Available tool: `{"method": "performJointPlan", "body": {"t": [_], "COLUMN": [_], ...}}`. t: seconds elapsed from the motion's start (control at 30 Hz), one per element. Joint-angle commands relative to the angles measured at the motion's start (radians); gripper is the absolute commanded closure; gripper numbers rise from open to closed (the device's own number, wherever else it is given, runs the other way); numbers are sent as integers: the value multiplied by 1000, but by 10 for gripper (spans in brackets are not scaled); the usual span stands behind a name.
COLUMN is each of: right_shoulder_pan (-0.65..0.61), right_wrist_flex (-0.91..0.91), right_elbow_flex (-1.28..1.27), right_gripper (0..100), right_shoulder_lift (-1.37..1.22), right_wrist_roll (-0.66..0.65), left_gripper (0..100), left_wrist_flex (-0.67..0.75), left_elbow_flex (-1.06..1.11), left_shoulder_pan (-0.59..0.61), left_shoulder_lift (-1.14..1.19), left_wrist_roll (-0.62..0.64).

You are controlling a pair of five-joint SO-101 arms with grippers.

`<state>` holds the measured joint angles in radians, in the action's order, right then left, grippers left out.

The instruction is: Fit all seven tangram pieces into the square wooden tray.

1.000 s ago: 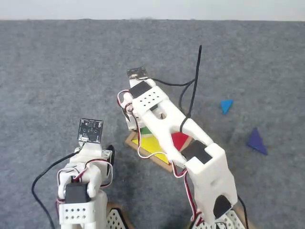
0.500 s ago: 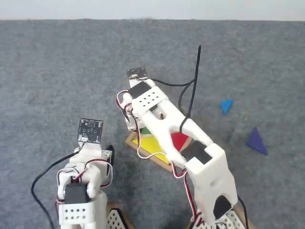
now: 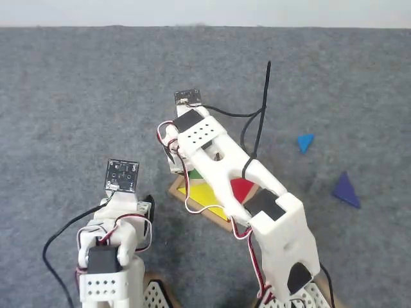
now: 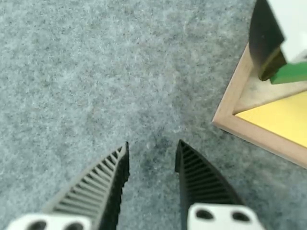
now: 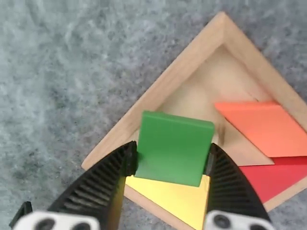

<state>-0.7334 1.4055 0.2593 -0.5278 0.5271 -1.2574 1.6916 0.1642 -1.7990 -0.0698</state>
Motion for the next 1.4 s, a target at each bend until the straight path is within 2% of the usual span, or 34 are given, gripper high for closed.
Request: {"method": "performJointPlan", "body": {"t": [0.0, 0.27, 0.5, 0.73, 0.97, 1.07, 1.2, 1.3, 1.37], "right_shoulder_pan": [-2, 22, 25, 45, 124, 122, 61, -21, -48], "right_wrist_flex": [-19, -33, -30, -22, -33, -137, -429, -618, -657], "right_elbow_flex": [61, 63, 63, 83, -25, -207, -502, -640, -661], "right_gripper": [804, 794, 686, 685, 824, 883, 997, 992, 993], "right_shoulder_lift": [24, 31, 33, 79, 420, 539, 599, 596, 579], "right_wrist_roll": [57, -9, -14, -84, -203, -273, -393, -457, -463], "left_gripper": [847, 847, 847, 847, 847, 847, 847, 847, 847], "left_wrist_flex": [-9, -9, -9, -9, -9, -9, -9, -9, -9], "left_elbow_flex": [-8, -8, -8, -8, -8, -8, -8, -8, -8], "left_shoulder_pan": [-2, -2, -2, -2, -2, -2, -2, -2, -2], "left_shoulder_lift": [-28, -28, -28, -28, -28, -28, -28, -28, -28], "left_wrist_roll": [-6, -6, -6, -6, -6, -6, -6, -6, -6]}}
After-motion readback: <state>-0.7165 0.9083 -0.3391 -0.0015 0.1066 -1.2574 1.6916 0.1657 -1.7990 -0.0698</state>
